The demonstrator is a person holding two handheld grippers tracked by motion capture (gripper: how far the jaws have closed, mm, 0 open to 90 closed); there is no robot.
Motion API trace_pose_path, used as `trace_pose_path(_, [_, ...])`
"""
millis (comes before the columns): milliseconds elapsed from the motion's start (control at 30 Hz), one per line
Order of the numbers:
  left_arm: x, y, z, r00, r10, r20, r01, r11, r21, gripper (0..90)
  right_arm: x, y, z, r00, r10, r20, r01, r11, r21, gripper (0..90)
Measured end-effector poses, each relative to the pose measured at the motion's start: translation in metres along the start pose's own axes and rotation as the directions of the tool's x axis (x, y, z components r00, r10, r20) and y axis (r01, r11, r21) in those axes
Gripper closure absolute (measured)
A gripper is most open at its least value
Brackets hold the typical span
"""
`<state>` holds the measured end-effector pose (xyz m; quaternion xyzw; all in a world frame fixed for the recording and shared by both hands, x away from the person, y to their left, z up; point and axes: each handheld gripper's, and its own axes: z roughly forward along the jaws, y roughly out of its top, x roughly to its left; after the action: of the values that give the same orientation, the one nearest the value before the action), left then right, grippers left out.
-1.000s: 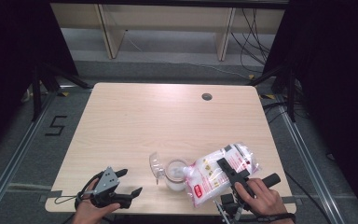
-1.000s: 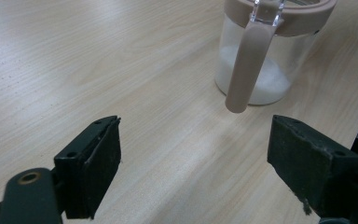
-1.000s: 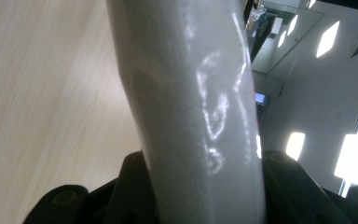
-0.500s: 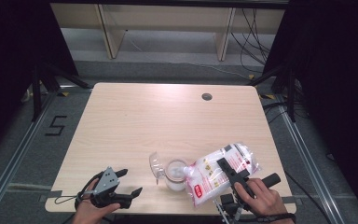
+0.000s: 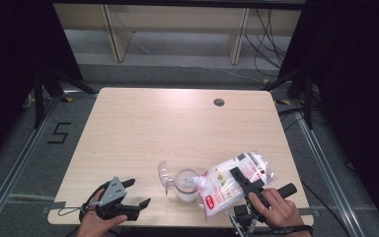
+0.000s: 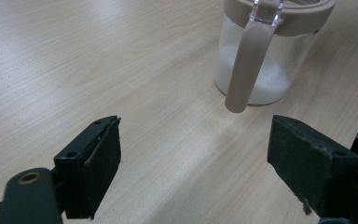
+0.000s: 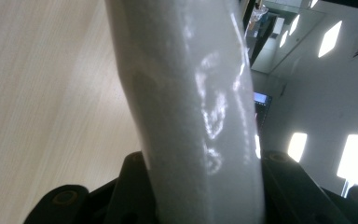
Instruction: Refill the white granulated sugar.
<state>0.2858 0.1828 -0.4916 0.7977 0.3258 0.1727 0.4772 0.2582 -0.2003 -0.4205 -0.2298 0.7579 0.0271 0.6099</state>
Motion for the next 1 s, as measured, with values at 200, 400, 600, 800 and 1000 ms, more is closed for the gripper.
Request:
trace_pose_path(200, [0.001,0.001,-0.001,0.9998,0.018,-0.004,-0.018,0.9998,0.002,17.1,0.001,0.000,0.001,0.9995,0.031,0.002,-0.031,0.999,-0.022,69.5])
trace_pose_path(400, [0.000,0.000,-0.001,1.0000,0.003,-0.002,-0.003,1.0000,0.004,17.1,0.004,-0.002,0.003,0.9929,0.116,-0.027,-0.117,0.992,-0.042,69.6])
trace_pose_path(600, [0.001,0.001,-0.001,0.9998,0.020,-0.006,-0.020,0.9998,0.005,17.1,0.006,-0.008,0.006,0.9833,0.175,-0.049,-0.178,0.981,-0.070,69.8])
trace_pose_path(800, [0.000,0.000,-0.001,1.0000,0.001,0.000,-0.001,1.0000,0.000,17.1,0.011,-0.014,0.009,0.9575,0.280,-0.072,-0.286,0.952,-0.106,70.2])
trace_pose_path(1000, [0.000,0.001,-0.002,1.0000,0.002,-0.006,-0.002,1.0000,0.005,17.1,0.015,-0.017,0.014,0.9567,0.278,-0.086,-0.286,0.952,-0.110,70.6])
